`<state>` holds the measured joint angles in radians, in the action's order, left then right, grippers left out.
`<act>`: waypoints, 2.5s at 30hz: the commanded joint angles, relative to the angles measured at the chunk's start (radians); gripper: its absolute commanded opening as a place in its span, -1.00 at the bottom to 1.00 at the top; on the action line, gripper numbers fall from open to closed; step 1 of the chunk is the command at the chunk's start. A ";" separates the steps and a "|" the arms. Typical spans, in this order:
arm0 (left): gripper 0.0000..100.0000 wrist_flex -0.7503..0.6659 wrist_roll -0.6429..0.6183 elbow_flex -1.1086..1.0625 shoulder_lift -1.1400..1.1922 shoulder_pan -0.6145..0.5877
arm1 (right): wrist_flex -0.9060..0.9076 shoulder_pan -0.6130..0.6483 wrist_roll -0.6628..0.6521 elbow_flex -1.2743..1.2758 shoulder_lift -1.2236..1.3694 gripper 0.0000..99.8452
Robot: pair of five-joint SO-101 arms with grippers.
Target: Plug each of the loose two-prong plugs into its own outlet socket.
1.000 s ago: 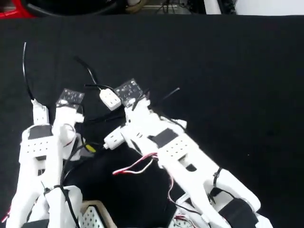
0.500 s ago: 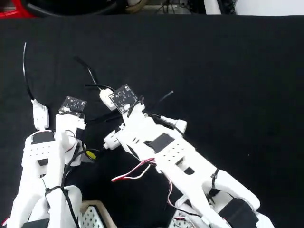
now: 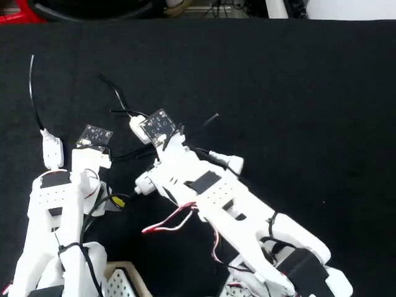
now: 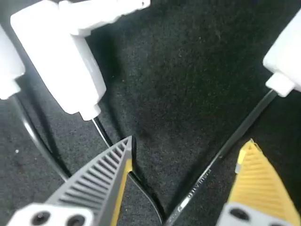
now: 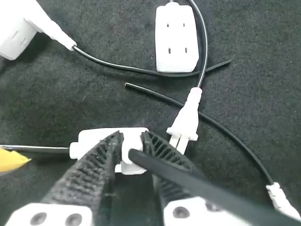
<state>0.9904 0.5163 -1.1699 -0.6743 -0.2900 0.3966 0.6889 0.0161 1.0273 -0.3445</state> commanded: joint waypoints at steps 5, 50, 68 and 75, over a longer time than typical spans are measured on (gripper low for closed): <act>-0.32 -0.006 0.037 0.004 0.000 -0.005 | -0.014 -0.017 -0.002 -0.070 0.097 -0.98; -0.32 -0.161 -0.198 0.168 0.226 0.598 | 0.950 -0.316 -0.275 -0.283 -0.578 -0.87; -0.89 0.193 -0.023 0.533 0.434 0.073 | 0.766 -0.273 -0.267 -0.140 -0.564 -0.87; -0.86 0.137 -0.083 0.720 0.546 -0.209 | 0.766 -0.235 -0.267 -0.139 -0.562 -0.87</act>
<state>1.1377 0.4795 -0.5623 -0.1619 -0.4450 1.1822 0.4388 -0.2524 0.8938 -0.9137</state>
